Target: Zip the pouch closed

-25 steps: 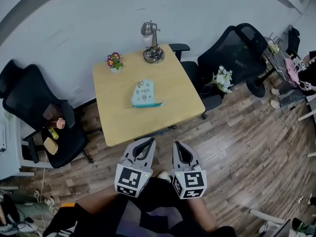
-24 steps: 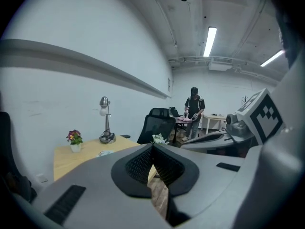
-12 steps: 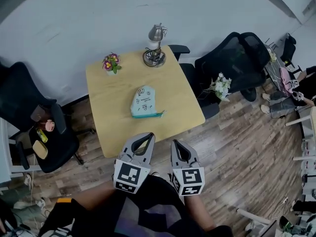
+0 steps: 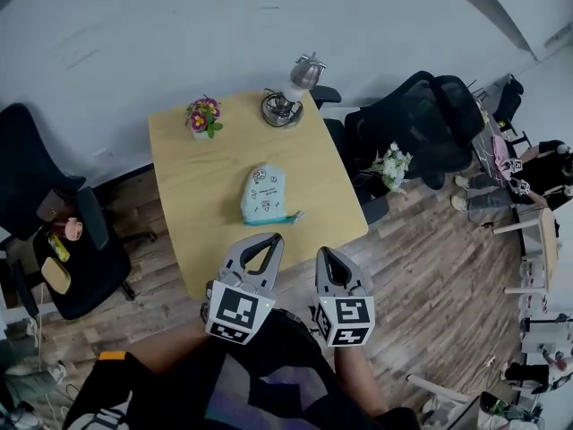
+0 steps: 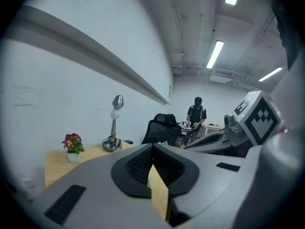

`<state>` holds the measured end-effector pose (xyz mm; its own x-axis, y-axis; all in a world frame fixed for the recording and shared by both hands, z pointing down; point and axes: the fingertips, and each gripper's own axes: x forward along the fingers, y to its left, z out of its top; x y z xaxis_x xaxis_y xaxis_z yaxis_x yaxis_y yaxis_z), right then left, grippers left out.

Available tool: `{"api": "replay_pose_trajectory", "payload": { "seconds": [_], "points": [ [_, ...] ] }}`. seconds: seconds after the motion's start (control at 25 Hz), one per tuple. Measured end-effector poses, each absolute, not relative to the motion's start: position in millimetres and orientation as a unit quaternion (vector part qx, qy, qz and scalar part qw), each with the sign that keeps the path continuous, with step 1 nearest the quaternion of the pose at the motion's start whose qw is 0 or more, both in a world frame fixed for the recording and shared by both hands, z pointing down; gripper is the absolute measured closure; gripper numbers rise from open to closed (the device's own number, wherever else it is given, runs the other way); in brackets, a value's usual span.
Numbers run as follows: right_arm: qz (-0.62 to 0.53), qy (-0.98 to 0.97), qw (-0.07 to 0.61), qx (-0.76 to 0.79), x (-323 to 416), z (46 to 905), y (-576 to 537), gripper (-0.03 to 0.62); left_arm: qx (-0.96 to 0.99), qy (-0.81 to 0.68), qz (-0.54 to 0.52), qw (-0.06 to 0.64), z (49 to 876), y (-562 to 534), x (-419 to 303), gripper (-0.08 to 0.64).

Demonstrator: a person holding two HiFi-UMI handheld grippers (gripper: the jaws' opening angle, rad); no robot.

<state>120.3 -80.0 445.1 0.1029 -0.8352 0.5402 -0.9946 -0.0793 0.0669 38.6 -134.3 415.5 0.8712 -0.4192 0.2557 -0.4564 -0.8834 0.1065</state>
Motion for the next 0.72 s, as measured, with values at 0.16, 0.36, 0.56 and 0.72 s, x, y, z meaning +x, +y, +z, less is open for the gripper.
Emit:
{"api": "replay_pose_trajectory", "payload": {
  "seconds": [0.16,0.36,0.56,0.72],
  "points": [
    [0.187,-0.645,0.243,0.700,120,451,-96,0.577,0.961,-0.236,0.110,0.094,419,-150,29,0.551],
    [0.187,-0.656,0.267,0.680,124,465,-118,0.577,0.954,-0.255,0.119,0.100,428,-169,23,0.551],
    [0.185,-0.676,0.280,0.656,140,484,-142,0.575,0.950,-0.260,0.145,0.089,443,-180,36,0.550],
    [0.181,-0.700,0.300,0.623,161,500,-154,0.575,0.943,-0.282,0.159,0.082,453,-191,51,0.550]
  ]
}}
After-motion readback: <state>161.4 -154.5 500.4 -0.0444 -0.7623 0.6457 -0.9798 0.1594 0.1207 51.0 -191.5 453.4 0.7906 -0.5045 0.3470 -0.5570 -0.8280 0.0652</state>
